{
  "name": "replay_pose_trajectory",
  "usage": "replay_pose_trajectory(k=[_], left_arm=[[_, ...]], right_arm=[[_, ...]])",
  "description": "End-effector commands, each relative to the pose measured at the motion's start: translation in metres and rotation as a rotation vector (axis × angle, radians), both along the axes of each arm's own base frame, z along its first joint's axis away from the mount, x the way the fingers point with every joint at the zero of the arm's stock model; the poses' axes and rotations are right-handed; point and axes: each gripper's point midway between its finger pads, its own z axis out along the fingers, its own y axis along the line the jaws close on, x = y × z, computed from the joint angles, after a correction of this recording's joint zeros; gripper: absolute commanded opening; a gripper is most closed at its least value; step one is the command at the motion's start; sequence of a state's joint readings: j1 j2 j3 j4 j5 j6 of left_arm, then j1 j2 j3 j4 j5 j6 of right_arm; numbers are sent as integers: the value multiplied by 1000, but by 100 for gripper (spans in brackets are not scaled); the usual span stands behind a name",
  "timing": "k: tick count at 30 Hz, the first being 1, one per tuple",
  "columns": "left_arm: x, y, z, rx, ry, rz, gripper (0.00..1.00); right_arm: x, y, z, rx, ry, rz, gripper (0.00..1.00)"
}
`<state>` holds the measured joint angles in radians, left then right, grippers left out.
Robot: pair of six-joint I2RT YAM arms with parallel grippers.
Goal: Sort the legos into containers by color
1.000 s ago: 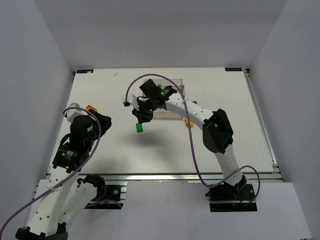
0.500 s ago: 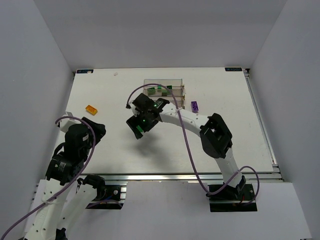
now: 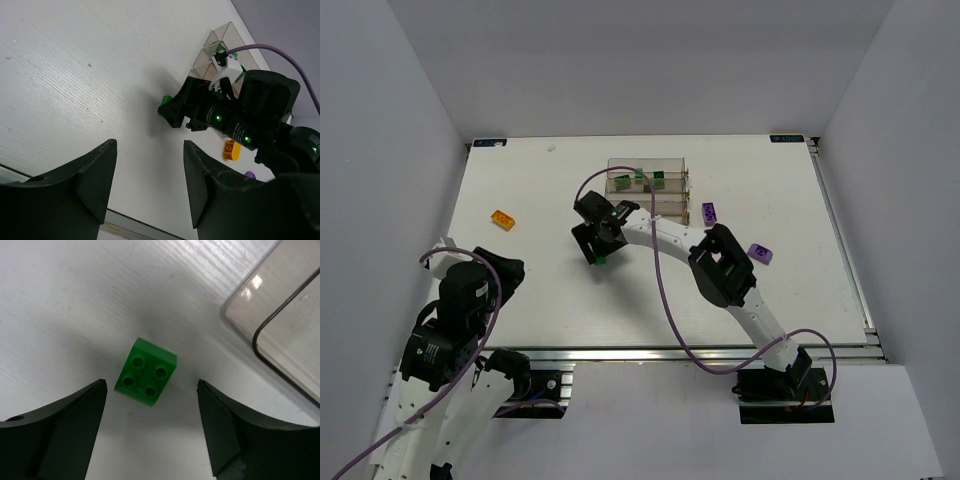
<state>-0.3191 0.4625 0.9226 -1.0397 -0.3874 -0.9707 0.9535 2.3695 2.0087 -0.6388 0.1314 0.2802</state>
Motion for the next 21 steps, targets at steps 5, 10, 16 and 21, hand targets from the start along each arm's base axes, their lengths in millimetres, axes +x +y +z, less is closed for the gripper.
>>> replay_pose_trajectory(k=[5,10,16,21], left_arm=[[-22,9,6,-56,-4,49,65],[-20,8,-4,-59,9,52,65],[-5,-8,-35,-59,70,-1,66],[5,-22,-57,-71,108,-50,66]], right_arm=[[10,16,1,51,-9,-4,50],[-7,19,19,90,17,115,14],[-54,30,141,425,-8,732,6],[-4,-9,213,524,-293,666,0]])
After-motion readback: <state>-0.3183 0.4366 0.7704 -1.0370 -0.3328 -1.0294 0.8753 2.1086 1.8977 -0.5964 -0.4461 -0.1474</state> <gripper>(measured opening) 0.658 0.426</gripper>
